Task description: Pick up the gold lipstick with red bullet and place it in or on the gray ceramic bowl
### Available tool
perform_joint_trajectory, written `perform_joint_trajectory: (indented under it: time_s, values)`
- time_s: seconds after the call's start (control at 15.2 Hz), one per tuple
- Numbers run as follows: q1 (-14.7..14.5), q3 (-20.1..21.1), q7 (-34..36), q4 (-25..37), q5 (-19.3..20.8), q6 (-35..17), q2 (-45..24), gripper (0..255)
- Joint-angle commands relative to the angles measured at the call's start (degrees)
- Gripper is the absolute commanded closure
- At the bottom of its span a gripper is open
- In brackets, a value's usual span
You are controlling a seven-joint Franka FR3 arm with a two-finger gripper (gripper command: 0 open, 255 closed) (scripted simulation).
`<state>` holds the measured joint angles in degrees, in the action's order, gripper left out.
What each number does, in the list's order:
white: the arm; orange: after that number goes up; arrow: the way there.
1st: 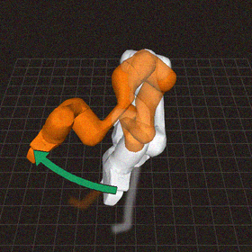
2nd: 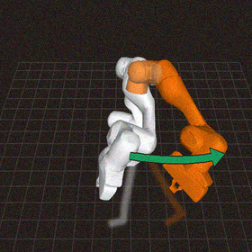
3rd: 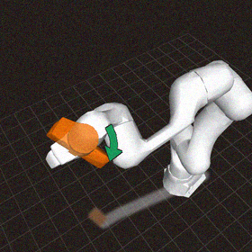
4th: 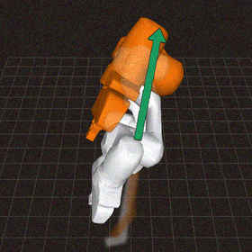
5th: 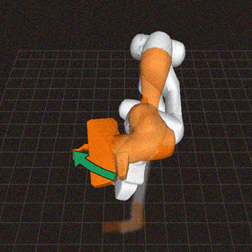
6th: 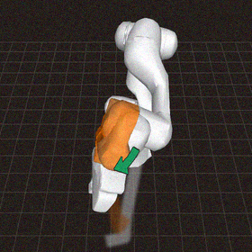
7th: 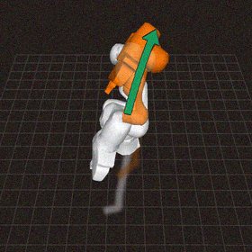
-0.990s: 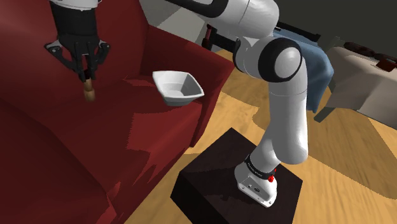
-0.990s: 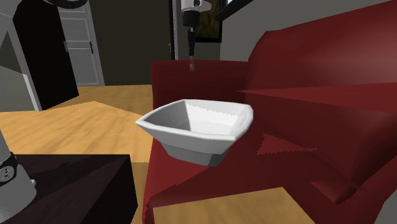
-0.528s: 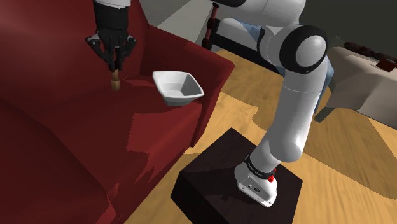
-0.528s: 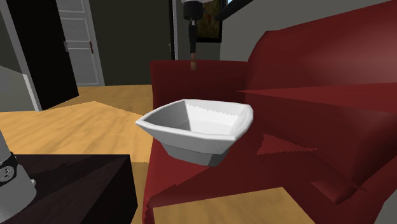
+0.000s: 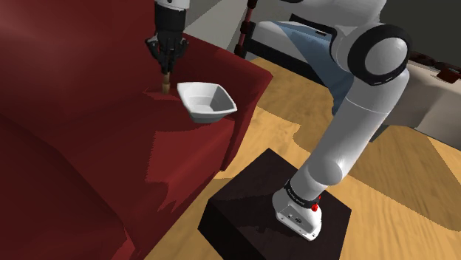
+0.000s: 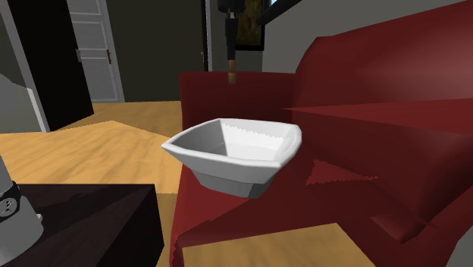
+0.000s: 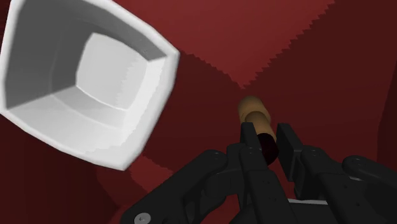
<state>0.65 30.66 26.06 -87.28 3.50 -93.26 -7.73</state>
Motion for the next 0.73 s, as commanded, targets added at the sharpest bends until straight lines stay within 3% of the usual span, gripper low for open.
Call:
perform_joint_trajectory:
  time_s: [0.0, 0.66]
  values:
    - [2.0, -1.1, -3.2, -1.9, -1.3, 0.1, 2.3, 255]
    - [10.0, -8.1, -18.2, -7.4, -4.2, 0.4, 8.8, 255]
